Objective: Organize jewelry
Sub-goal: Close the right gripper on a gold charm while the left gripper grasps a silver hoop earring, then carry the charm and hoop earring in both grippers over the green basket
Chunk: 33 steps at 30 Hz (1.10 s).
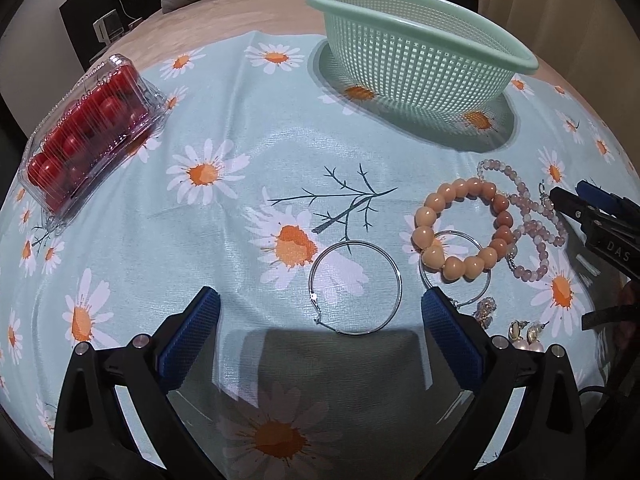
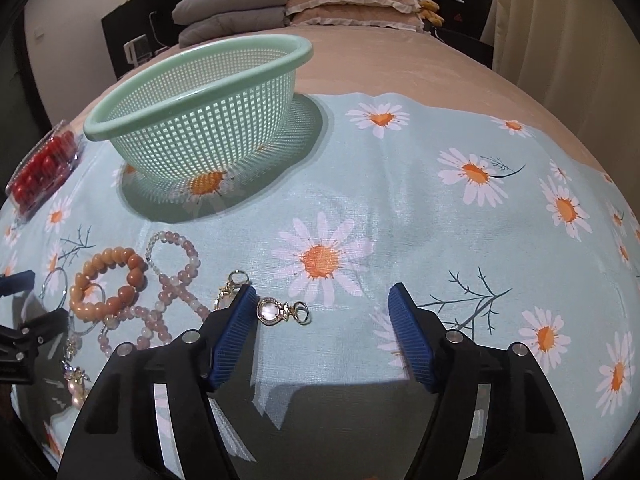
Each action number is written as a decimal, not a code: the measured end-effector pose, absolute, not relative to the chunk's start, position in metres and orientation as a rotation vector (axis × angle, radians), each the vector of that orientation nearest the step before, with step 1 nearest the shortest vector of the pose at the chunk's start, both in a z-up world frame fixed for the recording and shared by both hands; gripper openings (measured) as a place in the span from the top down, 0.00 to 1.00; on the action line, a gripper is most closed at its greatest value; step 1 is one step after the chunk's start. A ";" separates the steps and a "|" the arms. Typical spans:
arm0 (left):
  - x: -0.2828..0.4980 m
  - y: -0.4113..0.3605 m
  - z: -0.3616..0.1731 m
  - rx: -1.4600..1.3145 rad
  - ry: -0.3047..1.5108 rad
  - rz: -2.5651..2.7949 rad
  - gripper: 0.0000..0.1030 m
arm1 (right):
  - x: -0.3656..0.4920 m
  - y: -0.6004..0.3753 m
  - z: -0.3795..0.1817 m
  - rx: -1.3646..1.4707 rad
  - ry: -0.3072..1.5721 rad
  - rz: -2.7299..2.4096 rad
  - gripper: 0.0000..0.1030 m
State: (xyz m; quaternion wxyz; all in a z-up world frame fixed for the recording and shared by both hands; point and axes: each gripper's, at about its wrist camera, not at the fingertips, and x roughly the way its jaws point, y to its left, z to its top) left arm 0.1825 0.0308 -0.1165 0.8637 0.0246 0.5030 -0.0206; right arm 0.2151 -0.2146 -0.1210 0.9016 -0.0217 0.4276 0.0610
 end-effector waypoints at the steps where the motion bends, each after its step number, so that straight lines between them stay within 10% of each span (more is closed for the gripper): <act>1: 0.182 0.031 -0.116 0.050 1.047 -0.047 0.04 | 0.214 -0.213 -0.122 -0.052 0.880 0.139 0.44; 8: 0.181 0.034 -0.110 0.057 1.002 -0.059 0.29 | 0.205 -0.196 -0.122 -0.116 0.872 0.252 0.84; 11: 0.179 0.038 -0.107 0.040 0.996 -0.091 0.58 | 0.205 -0.197 -0.121 -0.111 0.875 0.261 0.84; 18: 0.179 0.024 -0.103 0.107 0.992 -0.119 0.87 | 0.201 -0.198 -0.117 -0.118 0.887 0.273 0.85; 33: 0.160 0.032 -0.082 0.055 1.016 -0.162 0.96 | 0.177 -0.202 -0.086 -0.141 0.846 0.292 0.85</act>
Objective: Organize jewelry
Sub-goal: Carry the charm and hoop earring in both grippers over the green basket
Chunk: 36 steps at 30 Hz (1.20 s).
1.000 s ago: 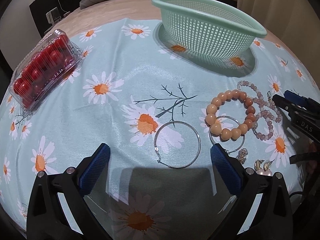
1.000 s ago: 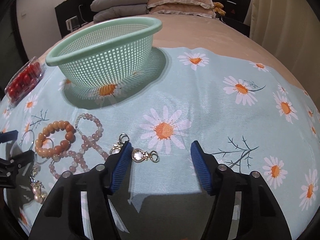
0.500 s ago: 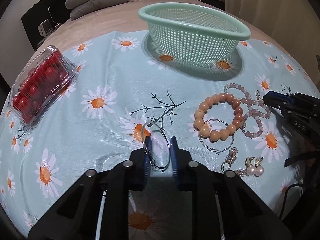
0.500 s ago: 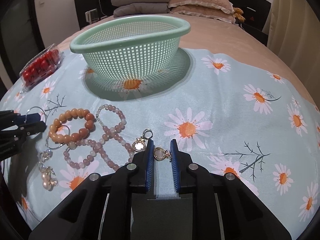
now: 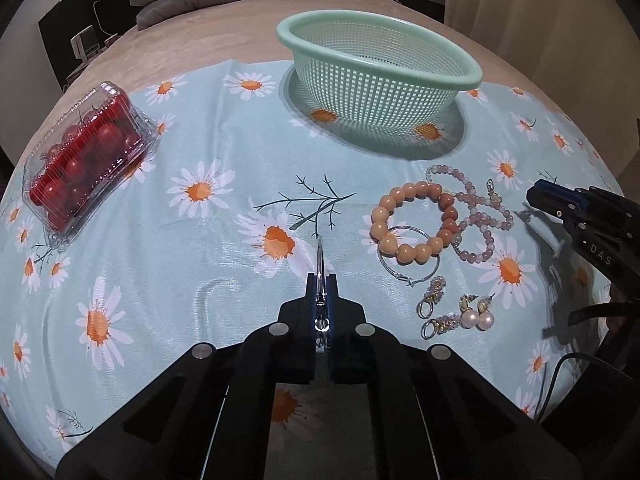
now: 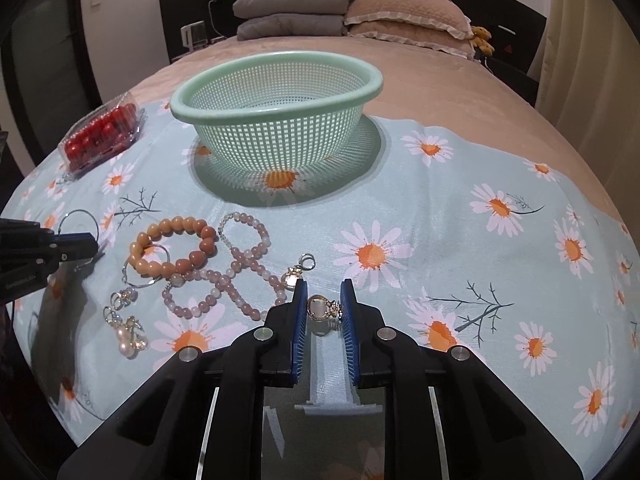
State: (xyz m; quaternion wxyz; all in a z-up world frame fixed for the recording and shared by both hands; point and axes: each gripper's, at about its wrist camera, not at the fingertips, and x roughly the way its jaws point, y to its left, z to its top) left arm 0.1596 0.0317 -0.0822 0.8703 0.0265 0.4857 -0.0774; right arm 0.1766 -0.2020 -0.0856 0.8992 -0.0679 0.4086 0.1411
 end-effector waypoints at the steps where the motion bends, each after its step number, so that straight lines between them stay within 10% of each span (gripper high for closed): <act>1: 0.156 0.032 -0.079 0.055 1.010 -0.167 0.96 | 0.174 -0.202 -0.082 -0.140 0.838 0.292 0.85; 36: 0.246 0.013 0.025 0.172 0.846 -0.176 0.96 | 0.208 -0.183 0.052 -0.266 0.559 0.277 0.84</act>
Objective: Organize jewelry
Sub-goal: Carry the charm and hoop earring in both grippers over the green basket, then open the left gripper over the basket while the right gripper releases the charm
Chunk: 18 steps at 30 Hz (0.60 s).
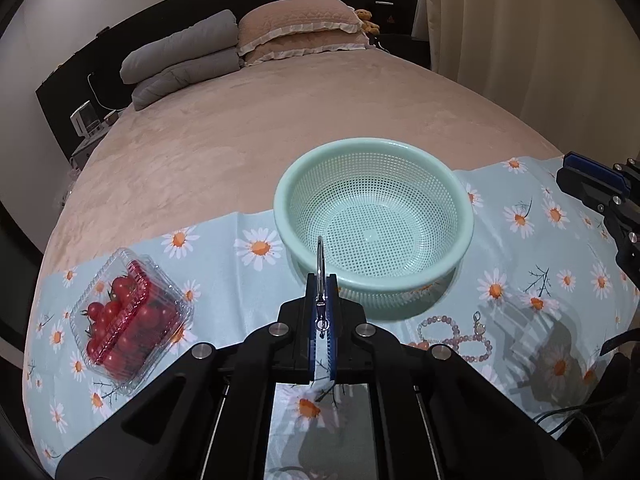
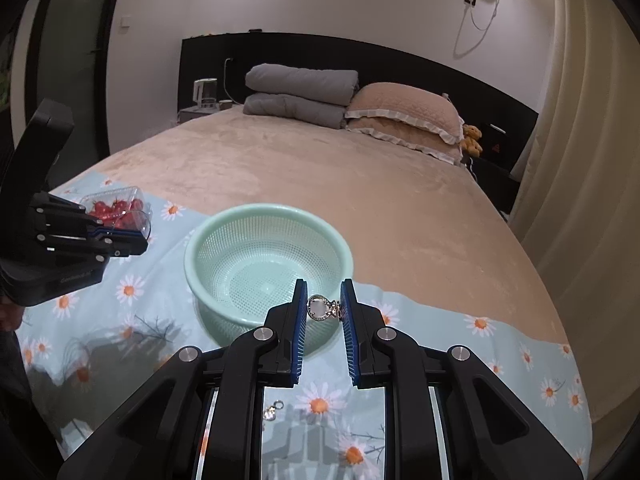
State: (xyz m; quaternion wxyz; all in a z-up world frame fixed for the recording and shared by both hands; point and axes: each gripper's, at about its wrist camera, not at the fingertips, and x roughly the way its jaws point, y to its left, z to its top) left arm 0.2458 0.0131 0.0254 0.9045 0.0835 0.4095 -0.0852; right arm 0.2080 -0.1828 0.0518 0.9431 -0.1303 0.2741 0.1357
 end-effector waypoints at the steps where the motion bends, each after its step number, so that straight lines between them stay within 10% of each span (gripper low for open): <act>1: 0.252 0.012 0.025 0.168 0.851 -0.186 0.96 | 0.214 -0.182 0.052 -0.263 0.562 0.283 0.84; 18: 0.313 -0.005 -0.020 0.113 0.966 -0.274 0.96 | 0.282 -0.160 -0.004 -0.169 0.708 0.354 0.84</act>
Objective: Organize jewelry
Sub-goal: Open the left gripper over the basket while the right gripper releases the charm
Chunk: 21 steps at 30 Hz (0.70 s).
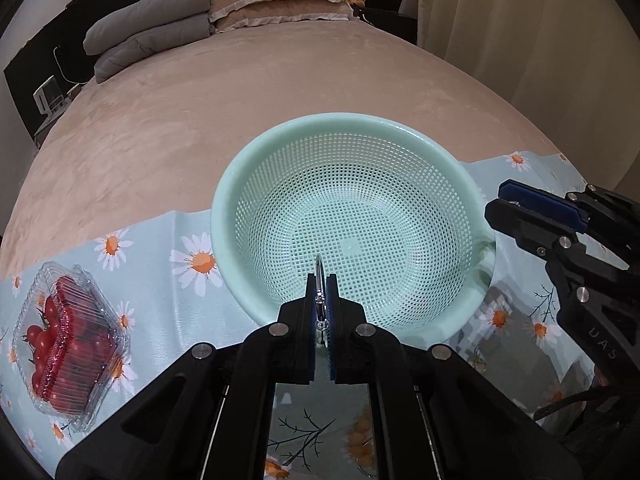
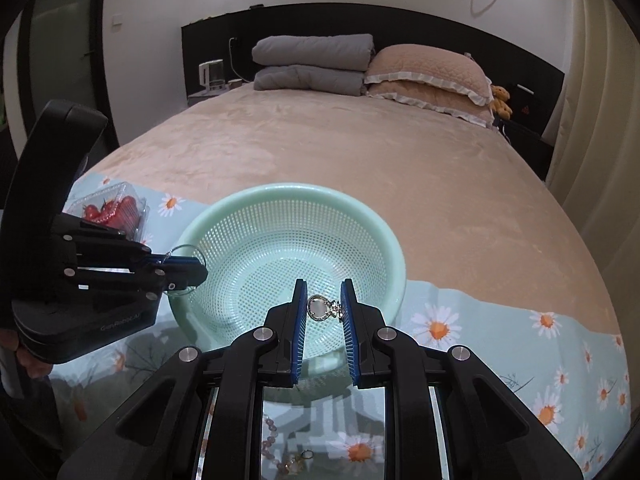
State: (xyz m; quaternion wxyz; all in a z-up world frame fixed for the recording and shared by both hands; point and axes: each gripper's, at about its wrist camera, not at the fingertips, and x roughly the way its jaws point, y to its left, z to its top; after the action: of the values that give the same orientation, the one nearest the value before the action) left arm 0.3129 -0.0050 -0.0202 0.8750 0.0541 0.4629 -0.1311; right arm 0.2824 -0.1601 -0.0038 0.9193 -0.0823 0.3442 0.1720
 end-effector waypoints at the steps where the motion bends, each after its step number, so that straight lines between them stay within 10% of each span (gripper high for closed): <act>1: 0.313 -0.005 -0.022 0.112 0.970 -0.273 0.96 | 0.284 -0.160 -0.007 -0.166 0.716 0.355 0.84; 8: 0.315 -0.005 -0.021 0.106 0.969 -0.265 0.95 | 0.286 -0.156 -0.013 -0.158 0.730 0.358 0.78; 11: 0.312 0.001 -0.011 0.093 0.919 -0.254 0.90 | 0.286 -0.159 -0.012 -0.155 0.718 0.331 0.20; 15: 0.306 0.012 0.011 0.071 0.840 -0.230 0.39 | 0.283 -0.165 -0.003 -0.160 0.684 0.292 0.17; 21: 0.297 0.025 0.024 0.059 0.815 -0.216 0.29 | 0.279 -0.177 0.003 -0.143 0.681 0.252 0.17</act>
State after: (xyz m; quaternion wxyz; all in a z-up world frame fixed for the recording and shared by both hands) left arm 0.2966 0.0248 0.0239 0.9120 0.0284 0.3956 -0.1048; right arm 0.2794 -0.1770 0.0030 0.9323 -0.0699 0.3329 0.1232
